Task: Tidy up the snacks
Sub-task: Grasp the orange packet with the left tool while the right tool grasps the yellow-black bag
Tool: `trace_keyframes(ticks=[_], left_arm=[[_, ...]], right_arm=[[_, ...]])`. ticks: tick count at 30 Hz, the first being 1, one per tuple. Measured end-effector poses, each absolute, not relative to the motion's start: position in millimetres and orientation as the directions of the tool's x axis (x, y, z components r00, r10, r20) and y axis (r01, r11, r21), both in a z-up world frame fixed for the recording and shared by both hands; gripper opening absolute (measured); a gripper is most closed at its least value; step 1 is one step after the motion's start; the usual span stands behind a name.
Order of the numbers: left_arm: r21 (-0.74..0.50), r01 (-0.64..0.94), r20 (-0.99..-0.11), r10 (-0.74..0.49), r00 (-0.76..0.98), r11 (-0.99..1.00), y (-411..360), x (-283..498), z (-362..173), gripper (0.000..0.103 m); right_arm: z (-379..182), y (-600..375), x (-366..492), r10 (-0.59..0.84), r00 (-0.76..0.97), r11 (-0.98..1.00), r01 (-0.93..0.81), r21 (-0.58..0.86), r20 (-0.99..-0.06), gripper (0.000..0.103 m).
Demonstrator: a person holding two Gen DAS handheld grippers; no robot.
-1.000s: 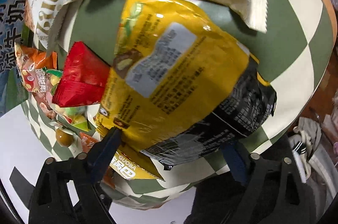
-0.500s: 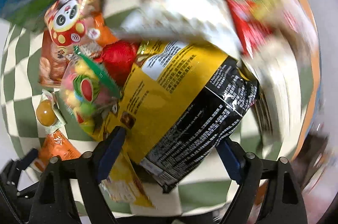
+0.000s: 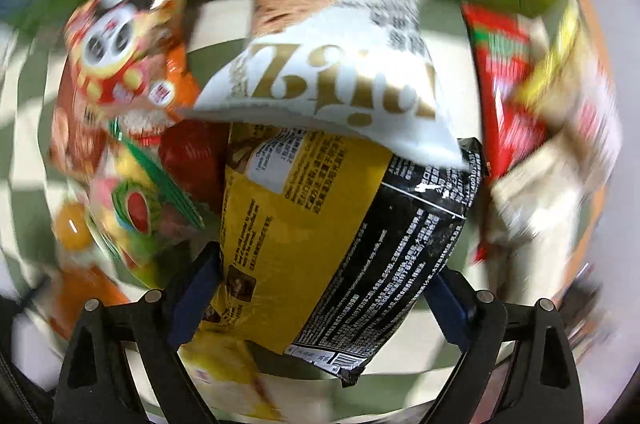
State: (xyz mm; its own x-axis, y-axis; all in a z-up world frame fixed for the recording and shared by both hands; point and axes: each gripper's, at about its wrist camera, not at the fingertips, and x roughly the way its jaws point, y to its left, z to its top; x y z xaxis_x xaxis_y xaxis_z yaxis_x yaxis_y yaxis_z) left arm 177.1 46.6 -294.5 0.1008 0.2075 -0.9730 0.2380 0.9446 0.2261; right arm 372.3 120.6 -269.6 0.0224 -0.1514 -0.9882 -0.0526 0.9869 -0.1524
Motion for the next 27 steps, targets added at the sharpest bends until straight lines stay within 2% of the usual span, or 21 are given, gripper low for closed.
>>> trace_keyframes(ticks=[2,5,8,11,13,18,20,21,22,23,27], left_arm=[[0.209,0.126,-0.976,0.199,0.086,0.97,68,187,-294,0.055],[0.111,-0.077,-0.993,0.115,0.041,0.991,105,205,-293,0.055],[0.005,-0.201,-1.0,0.005,0.0,0.98,127,217,-295,0.055],[-0.073,-0.209,-0.997,-0.078,-0.016,0.975,127,221,-287,0.055],[-0.085,-0.173,-0.996,-0.091,-0.025,0.981,118,221,-282,0.057],[0.04,-0.012,-0.995,0.039,-0.093,0.999,76,225,-301,0.061],[0.081,-0.013,-0.992,0.079,-0.093,0.997,68,225,-311,0.061],[0.078,-0.037,-0.994,0.075,-0.078,0.996,66,227,-310,0.06],[0.065,-0.055,-0.996,0.061,-0.066,0.996,64,229,-308,0.059],[0.046,-0.076,-0.998,0.042,-0.051,0.996,70,225,-300,0.052],[0.019,-0.151,-1.0,0.02,0.006,0.988,59,249,-276,0.046]], right_arm=[[-267,128,370,-0.203,0.038,0.967,-0.148,-0.206,-0.978,0.095],[-270,136,361,-0.267,0.046,0.918,-0.291,-0.268,-0.963,0.095],[-275,132,354,-0.257,0.027,0.912,-0.325,-0.252,-0.966,0.097],[-281,110,353,-0.182,0.001,0.952,-0.251,-0.177,-0.983,0.099],[-278,98,349,-0.138,-0.009,0.971,-0.198,-0.133,-0.99,0.099],[-285,67,342,-0.042,-0.039,0.999,0.0,-0.042,-0.998,0.099],[-295,46,342,0.011,-0.048,0.988,0.154,0.004,-0.999,0.098],[-297,39,340,0.015,-0.03,0.979,0.203,0.009,-0.999,0.093],[-297,34,340,0.006,-0.015,0.977,0.214,0.002,-1.0,0.09],[-297,31,339,-0.005,-0.004,0.979,0.204,-0.005,-1.0,0.089],[-292,33,312,-0.083,-0.012,0.994,0.074,-0.084,-0.996,0.089]])
